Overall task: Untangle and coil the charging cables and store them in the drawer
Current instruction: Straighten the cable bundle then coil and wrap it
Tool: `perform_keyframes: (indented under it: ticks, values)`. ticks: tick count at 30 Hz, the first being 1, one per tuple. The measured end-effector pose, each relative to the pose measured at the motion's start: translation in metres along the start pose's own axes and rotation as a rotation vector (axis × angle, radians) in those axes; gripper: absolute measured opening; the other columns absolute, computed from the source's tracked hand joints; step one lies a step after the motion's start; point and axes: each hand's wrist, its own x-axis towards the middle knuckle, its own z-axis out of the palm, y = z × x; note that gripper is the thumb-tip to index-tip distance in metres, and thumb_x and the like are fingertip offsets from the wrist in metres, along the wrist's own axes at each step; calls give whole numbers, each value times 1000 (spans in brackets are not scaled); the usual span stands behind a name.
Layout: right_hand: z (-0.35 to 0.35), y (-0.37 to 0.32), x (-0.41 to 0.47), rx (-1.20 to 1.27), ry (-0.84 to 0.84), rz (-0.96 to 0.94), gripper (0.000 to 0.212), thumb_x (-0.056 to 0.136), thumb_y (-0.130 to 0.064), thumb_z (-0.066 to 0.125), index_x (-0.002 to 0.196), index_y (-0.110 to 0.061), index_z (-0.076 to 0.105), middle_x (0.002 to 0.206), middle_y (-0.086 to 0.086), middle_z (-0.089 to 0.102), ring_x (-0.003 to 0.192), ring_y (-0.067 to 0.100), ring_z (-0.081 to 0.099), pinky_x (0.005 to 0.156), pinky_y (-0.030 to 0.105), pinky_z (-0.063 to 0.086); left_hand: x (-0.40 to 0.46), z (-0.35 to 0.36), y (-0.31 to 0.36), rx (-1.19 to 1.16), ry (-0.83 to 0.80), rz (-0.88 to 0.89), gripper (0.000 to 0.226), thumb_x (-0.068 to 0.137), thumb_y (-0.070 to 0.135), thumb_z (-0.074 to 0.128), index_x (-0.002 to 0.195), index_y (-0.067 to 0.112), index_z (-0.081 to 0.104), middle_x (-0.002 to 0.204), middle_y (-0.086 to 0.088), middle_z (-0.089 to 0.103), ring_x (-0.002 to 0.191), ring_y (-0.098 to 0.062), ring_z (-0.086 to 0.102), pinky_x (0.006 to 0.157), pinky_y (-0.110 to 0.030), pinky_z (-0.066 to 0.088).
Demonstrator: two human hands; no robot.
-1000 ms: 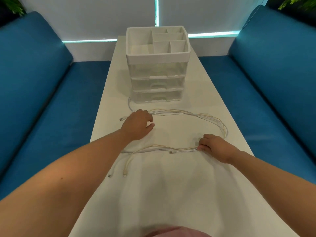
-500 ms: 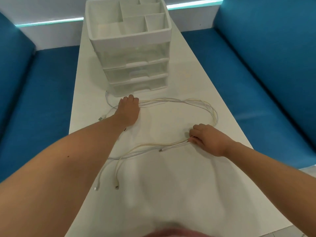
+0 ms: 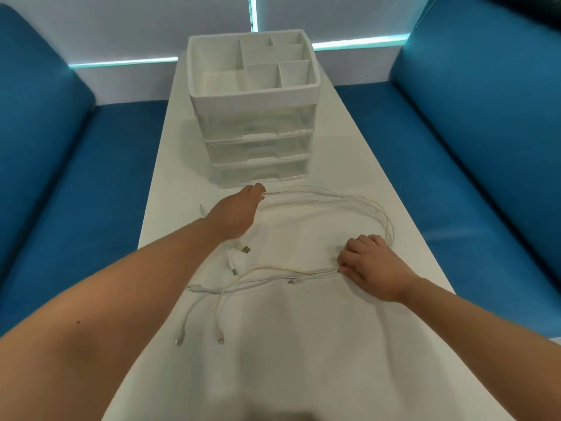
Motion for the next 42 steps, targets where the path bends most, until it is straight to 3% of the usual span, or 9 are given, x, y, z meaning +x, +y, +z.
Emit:
perform_keyframes:
  ticks: [4, 7, 10, 12, 16, 23, 30, 38, 42]
  values:
    - [-30, -16, 18, 51, -49, 20, 23, 86, -39, 57, 105, -26, 62, 103, -7, 54, 95, 15, 49, 92, 32, 35, -14, -24, 15, -1, 39, 4, 16, 103, 15, 29, 114, 14, 41, 83, 2, 45, 68, -28, 46, 60, -35, 35]
    - [-67, -40, 52, 124, 161, -4, 28, 84, -36, 61, 106, -21, 60, 99, -4, 56, 90, 18, 50, 83, 35, 41, -21, -41, 30, 19, 25, -2, 16, 105, 19, 29, 112, 12, 42, 74, 1, 41, 61, -25, 42, 51, -34, 27]
    - [-107, -68, 94, 88, 328, -16, 51, 81, -33, 66, 126, -17, 49, 119, 1, 53, 107, 21, 46, 92, 33, 34, -25, -58, 46, -17, 5, 14, 19, 105, 24, 31, 113, 13, 44, 83, -4, 52, 67, -25, 50, 57, -36, 36]
    - [-125, -79, 118, 82, 203, 5, 62, 83, -30, 65, 136, -13, 38, 127, 5, 53, 116, 25, 46, 100, 34, 31, -28, -71, 57, -97, -8, 25, 23, 106, 30, 29, 110, 15, 46, 88, -1, 58, 74, -24, 55, 67, -39, 43]
    - [-138, -78, 134, 210, -116, 48, 29, 99, -33, 44, 118, -11, 47, 107, 9, 65, 94, 29, 59, 83, 39, 46, -40, -100, 68, -242, -35, 36, 14, 104, 33, 37, 100, 23, 45, 95, 3, 60, 85, -19, 56, 74, -34, 47]
    - [-163, -78, 117, 177, 21, -114, 43, 93, -57, 43, 77, -18, 48, 64, -2, 54, 61, 17, 48, 57, 30, 36, -54, -128, 53, -253, -21, -29, 55, 91, 59, 52, 73, 7, 54, 61, 4, 45, 54, -9, 42, 56, -24, 34]
    - [-174, -62, 107, 240, 41, -102, 31, 98, -50, 38, 95, -22, 52, 66, -7, 52, 62, 11, 48, 59, 30, 37, -71, -128, 45, -675, -33, -34, 29, 98, 43, 50, 92, 19, 64, 68, 2, 37, 57, -12, 39, 57, -29, 48]
    - [-175, -56, 106, 180, -30, -155, 27, 98, -44, 44, 91, -22, 59, 96, 0, 54, 97, 15, 41, 86, 30, 38, -78, -136, 54, -404, -84, 2, 34, 100, 51, 39, 111, 36, 67, 75, 6, 52, 66, -3, 48, 64, -18, 41]
    - [-188, -70, 112, 464, -184, -59, 15, 96, -24, 55, 93, -12, 62, 84, 1, 60, 75, 17, 55, 74, 31, 44, -72, -141, 52, -242, -139, 37, 36, 98, 53, 41, 117, 36, 66, 87, -1, 63, 82, -18, 57, 79, -28, 48]
